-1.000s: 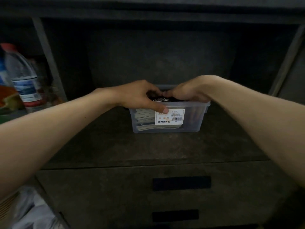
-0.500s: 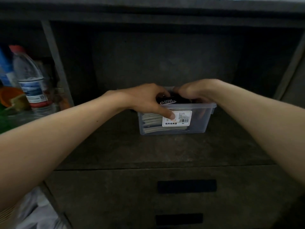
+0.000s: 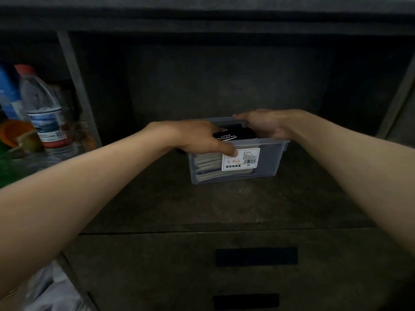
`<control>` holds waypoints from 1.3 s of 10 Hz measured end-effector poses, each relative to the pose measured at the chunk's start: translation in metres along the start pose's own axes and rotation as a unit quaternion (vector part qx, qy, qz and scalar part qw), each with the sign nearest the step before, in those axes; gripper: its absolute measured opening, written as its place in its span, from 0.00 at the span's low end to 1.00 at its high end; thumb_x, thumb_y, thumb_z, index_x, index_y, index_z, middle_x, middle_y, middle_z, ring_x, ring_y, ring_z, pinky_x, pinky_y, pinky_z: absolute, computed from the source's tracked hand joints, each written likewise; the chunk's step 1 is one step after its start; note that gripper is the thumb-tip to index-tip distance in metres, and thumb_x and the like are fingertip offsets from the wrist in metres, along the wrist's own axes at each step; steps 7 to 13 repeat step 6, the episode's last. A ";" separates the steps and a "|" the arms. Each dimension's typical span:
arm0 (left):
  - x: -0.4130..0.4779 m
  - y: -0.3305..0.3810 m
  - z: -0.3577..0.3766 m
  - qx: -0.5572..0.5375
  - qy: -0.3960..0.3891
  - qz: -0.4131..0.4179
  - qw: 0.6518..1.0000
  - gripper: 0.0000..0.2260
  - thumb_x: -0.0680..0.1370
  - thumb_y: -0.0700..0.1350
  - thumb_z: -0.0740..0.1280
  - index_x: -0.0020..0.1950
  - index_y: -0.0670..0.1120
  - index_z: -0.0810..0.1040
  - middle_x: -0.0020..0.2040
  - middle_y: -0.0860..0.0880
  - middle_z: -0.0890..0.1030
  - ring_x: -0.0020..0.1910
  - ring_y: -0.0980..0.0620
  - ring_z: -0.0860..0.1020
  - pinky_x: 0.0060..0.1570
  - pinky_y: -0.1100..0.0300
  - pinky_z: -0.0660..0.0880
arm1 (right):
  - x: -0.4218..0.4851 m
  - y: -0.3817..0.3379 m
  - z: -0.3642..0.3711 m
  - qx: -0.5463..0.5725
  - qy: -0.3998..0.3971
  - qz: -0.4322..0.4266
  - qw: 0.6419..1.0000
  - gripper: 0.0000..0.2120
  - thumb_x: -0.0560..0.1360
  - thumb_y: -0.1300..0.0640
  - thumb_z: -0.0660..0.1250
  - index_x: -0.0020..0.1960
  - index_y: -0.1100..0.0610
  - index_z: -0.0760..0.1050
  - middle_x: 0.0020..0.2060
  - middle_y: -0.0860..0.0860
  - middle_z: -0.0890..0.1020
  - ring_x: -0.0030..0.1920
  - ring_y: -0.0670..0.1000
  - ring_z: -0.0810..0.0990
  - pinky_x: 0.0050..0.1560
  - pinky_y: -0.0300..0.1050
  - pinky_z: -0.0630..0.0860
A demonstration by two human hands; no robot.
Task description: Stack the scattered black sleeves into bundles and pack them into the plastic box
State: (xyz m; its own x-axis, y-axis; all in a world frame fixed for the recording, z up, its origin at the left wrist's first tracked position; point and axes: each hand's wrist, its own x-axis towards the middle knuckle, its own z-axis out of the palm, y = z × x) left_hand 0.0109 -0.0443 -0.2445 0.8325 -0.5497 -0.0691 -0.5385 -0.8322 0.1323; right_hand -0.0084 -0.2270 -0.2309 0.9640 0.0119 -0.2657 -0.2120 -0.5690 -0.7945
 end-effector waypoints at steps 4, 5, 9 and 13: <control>0.009 -0.022 0.009 0.005 0.080 -0.026 0.996 0.40 0.69 0.75 0.63 0.76 0.56 0.63 0.71 0.51 0.73 0.63 0.50 0.74 0.57 0.53 0.73 | 0.000 0.039 0.000 -0.264 0.214 -0.138 0.930 0.25 0.84 0.41 0.47 0.72 0.52 0.70 0.70 0.57 0.73 0.68 0.58 0.71 0.60 0.49 0.67; 0.004 -0.022 0.013 0.015 0.159 -0.011 0.987 0.40 0.69 0.74 0.65 0.75 0.54 0.66 0.69 0.50 0.74 0.62 0.49 0.75 0.57 0.54 0.74 | 0.011 0.040 -0.001 -0.231 0.230 -0.156 0.933 0.23 0.83 0.42 0.49 0.71 0.52 0.70 0.68 0.56 0.74 0.66 0.56 0.73 0.60 0.51 0.68; -0.007 -0.028 0.029 0.008 0.290 0.005 0.957 0.40 0.68 0.73 0.68 0.73 0.53 0.68 0.68 0.50 0.74 0.63 0.50 0.75 0.59 0.51 0.76 | 0.008 0.047 -0.004 -0.225 0.286 -0.230 0.903 0.22 0.83 0.42 0.52 0.68 0.53 0.73 0.63 0.54 0.78 0.62 0.53 0.76 0.57 0.48 0.71; -0.007 -0.028 0.029 0.008 0.290 0.005 0.957 0.40 0.68 0.73 0.68 0.73 0.53 0.68 0.68 0.50 0.74 0.63 0.50 0.75 0.59 0.51 0.76 | 0.008 0.047 -0.004 -0.225 0.286 -0.230 0.903 0.22 0.83 0.42 0.52 0.68 0.53 0.73 0.63 0.54 0.78 0.62 0.53 0.76 0.57 0.48 0.71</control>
